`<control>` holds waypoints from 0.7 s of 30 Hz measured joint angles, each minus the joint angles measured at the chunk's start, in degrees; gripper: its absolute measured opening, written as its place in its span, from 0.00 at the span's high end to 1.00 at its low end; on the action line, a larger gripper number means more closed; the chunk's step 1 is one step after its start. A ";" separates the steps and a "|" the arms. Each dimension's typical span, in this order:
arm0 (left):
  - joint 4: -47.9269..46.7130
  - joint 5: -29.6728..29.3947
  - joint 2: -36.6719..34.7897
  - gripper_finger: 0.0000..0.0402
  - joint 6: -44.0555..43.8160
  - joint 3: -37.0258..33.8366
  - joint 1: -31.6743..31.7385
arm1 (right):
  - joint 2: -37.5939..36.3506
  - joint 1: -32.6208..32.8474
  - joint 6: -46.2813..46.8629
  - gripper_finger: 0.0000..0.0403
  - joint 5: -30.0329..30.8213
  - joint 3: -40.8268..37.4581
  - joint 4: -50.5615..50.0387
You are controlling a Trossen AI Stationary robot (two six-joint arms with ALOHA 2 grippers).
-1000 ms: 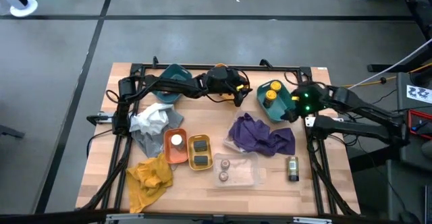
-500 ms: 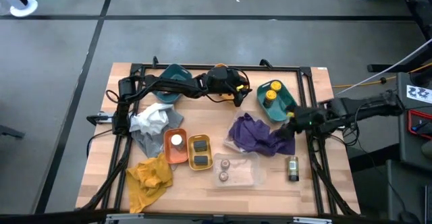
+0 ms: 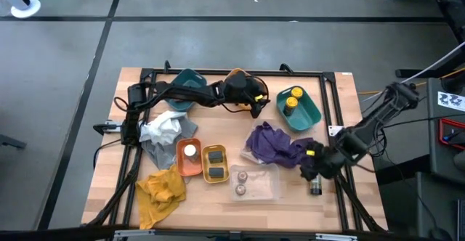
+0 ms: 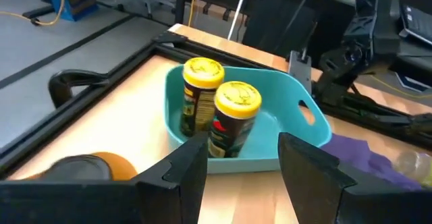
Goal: Sort spices by type
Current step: Put the green spice bottle into the yellow bin
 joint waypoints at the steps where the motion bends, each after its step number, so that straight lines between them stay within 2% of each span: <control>1: -0.05 0.00 0.00 0.59 0.05 0.00 -0.25 | 0.79 1.56 1.96 0.36 0.67 0.68 0.00; 7: -0.01 0.02 0.00 0.59 1.76 0.00 -1.59 | 6.14 9.11 12.51 0.36 4.42 5.15 -2.39; 13: 0.04 0.02 0.00 0.59 1.92 0.00 -2.70 | 12.85 13.55 22.87 0.36 -0.51 6.08 -4.04; 21: 0.08 0.02 0.00 0.59 1.92 0.00 -3.36 | 18.45 15.71 27.69 0.36 -1.27 6.08 -3.56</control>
